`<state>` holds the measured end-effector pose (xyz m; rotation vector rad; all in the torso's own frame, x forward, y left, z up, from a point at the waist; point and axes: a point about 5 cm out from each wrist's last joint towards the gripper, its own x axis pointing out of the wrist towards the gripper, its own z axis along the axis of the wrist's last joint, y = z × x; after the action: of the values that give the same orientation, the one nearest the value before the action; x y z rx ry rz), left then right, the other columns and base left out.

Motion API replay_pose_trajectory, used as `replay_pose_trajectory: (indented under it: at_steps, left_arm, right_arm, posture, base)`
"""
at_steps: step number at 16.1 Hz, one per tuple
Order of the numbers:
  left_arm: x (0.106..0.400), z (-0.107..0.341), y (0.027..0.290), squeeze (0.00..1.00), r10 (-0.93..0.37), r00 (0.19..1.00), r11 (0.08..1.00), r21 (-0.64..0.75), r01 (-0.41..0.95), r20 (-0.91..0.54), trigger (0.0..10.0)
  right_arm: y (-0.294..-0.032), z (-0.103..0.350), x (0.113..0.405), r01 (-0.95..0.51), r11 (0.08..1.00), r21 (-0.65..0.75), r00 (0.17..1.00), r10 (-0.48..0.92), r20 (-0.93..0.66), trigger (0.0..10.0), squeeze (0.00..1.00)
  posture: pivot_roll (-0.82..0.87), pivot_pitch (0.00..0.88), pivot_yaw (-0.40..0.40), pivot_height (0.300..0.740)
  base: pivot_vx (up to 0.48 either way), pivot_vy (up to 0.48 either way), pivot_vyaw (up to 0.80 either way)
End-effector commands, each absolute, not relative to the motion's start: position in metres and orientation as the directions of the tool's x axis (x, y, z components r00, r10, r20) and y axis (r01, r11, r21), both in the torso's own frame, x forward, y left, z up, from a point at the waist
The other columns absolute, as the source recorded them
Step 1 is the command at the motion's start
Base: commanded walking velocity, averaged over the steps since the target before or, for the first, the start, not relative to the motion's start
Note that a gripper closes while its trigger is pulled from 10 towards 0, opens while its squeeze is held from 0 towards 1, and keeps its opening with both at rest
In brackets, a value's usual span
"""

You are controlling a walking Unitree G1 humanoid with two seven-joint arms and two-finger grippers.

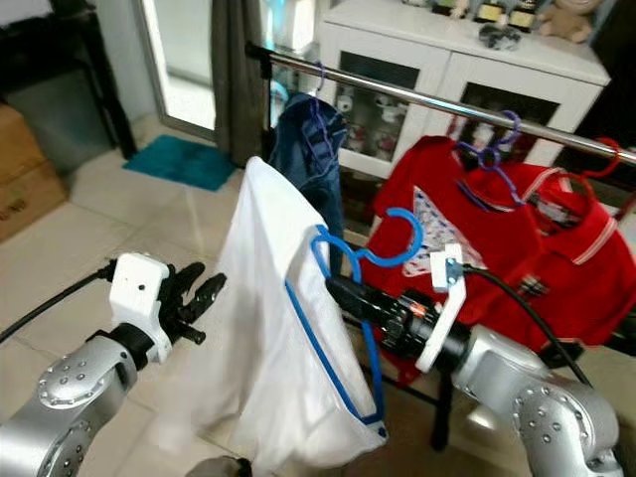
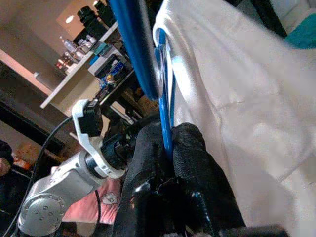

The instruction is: Hang hanger

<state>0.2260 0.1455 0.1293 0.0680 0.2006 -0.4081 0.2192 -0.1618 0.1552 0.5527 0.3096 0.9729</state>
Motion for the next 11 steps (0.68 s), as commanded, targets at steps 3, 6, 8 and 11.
replay_pose_trajectory:
  at_steps: [3, 6, 8, 11]
  left_arm:
    - [0.223, 0.14, 0.142, 0.0, -0.455, 0.875, 0.882, 0.049, 0.468, -0.168, 10.0]
    - [0.226, 0.143, 0.143, 0.0, -0.48, 0.859, 0.861, 0.093, 0.501, -0.177, 10.0]
    - [0.233, 0.144, 0.136, 0.0, -0.492, 0.857, 0.858, 0.081, 0.507, -0.154, 10.0]
    - [0.237, 0.167, 0.129, 1.0, -0.589, 0.806, 0.803, 0.064, 0.592, -0.06, 10.0]
  right_arm:
    - [-0.16, 0.165, 0.228, -0.741, 0.462, 0.487, 0.527, 0.85, -0.005, 10.0, 0.0]
    - [-0.156, 0.169, 0.244, -0.738, 0.517, 0.434, 0.564, 0.826, -0.024, 10.0, 0.0]
    - [-0.146, 0.173, 0.254, -0.744, 0.535, 0.401, 0.575, 0.818, -0.025, 10.0, 0.0]
    - [-0.141, 0.176, 0.263, -0.755, 0.564, 0.333, 0.579, 0.813, -0.065, 10.0, 0.0]
  posture:
    - [0.13, 0.0, -0.082, 0.74]
    - [0.13, 0.0, -0.077, 0.74]
    - [0.11, 0.0, -0.067, 0.74]
    - [0.11, 0.0, -0.082, 0.74]
  base:
    - [0.0, 0.0, 0.0]
    - [0.0, 0.0, 0.0]
    - [0.0, 0.0, 0.0]
    - [0.0, 0.0, 0.0]
